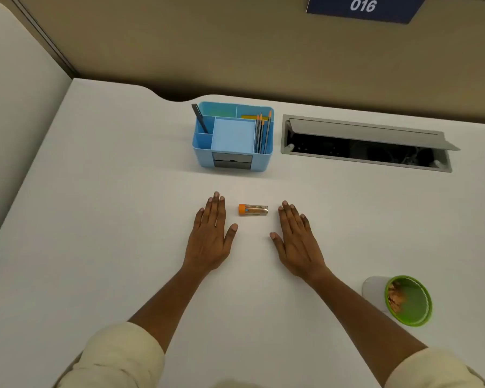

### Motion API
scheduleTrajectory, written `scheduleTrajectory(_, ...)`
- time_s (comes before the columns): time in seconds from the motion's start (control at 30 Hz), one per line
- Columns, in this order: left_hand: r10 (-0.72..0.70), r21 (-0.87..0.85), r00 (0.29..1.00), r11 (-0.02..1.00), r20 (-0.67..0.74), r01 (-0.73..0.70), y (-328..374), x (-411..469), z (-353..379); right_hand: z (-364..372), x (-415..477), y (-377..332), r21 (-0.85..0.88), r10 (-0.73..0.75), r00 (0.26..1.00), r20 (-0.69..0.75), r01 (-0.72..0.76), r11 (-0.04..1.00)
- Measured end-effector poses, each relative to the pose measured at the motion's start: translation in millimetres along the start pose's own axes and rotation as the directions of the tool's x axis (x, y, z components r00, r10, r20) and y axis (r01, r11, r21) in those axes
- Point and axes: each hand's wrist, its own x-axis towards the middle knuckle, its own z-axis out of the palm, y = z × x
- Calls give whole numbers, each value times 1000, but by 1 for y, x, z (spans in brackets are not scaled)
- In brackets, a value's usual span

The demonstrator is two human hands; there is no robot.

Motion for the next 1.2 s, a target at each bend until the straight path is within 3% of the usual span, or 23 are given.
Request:
scheduleTrajectory(0.23, -31, 94, 1000, 995, -3, 31, -4, 2, 10, 8, -6, 1, -51, 9, 1000, 19, -8, 999)
scheduleTrajectory(0.4, -39, 143, 999, 989, 19, 36, -4, 1, 11, -2, 4, -13, 48, 37, 998, -59, -34, 998)
scheduleTrajectory(0.53, -75, 60, 997, 995, -2, 75, 4, 5, 3, -16, 27, -29, 106, 33, 993, -117, -21, 994)
scheduleTrajectory(0.73, -68, -16, 991, 998, -118, 67, 20, 10, -13, -21, 58, -42, 55, 17, 999, -51, -15, 998)
scheduleTrajectory(0.83, -95, -163, 987, 984, -129, 73, 28, 11, -20, -20, 59, -42, 58, 27, 997, -76, -22, 998)
scheduleTrajectory(0.9, -179, -329, 976, 935, -122, 131, 34, 11, -25, -22, 53, -42, 75, 23, 995, -99, -16, 997)
scheduleTrajectory(1.03, -354, -628, 932, 743, -76, 231, 46, 9, -42, -38, 31, -46, 148, -5, 975, -223, 39, 988)
scheduleTrajectory(1.2, -342, -824, 939, 527, 21, 210, 65, -1, -73, -68, -5, -57, 204, -24, 920, -392, 113, 972)
